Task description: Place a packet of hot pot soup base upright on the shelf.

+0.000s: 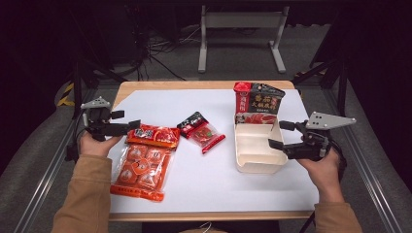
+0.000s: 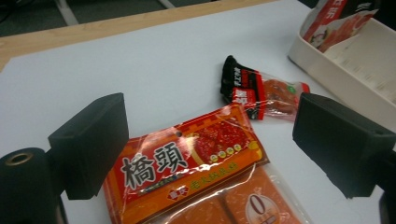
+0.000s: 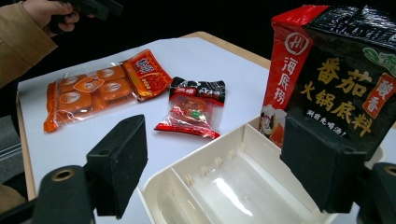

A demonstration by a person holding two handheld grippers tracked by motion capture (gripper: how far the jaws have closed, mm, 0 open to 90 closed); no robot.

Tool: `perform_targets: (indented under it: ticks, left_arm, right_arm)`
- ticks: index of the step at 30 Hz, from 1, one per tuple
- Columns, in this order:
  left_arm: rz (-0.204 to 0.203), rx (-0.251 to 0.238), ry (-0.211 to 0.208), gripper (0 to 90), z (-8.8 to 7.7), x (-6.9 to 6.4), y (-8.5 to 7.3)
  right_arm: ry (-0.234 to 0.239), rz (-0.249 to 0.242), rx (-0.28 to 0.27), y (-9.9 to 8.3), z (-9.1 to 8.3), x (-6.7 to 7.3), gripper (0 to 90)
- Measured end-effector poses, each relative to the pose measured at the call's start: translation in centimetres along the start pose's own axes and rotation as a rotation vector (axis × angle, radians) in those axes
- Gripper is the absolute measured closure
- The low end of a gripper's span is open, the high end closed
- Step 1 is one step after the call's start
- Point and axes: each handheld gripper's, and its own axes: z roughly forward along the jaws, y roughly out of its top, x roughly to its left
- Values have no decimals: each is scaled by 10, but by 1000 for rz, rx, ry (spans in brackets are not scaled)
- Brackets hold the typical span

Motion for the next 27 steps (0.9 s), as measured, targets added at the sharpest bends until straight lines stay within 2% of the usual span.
perform_targets:
  ticks: [3,6,8,15,16,18,27]
  left_arm:
    - [8,7,29,141,4,6,-2]
    - [57,17,77,169,9,10,-5]
    - [66,17,90,172,13,13,-7]
    - [50,46,103,194,26,28,-13]
    - [66,56,103,193,28,30,-14]
    - [65,70,98,185,32,33,-16]
    - [26,119,74,188,44,42,-23]
  right_arm:
    - [2,-2,-4,-2,-1,1,228]
    - [4,-8,-5,-3,-2,3,228]
    - [5,-11,-7,-4,-4,4,228]
    - [16,6,-8,-8,-5,4,217]
    - [12,6,-7,-9,-5,4,217]
    - [12,9,-8,-10,-6,4,217]
    - [18,9,-5,-12,-5,5,217]
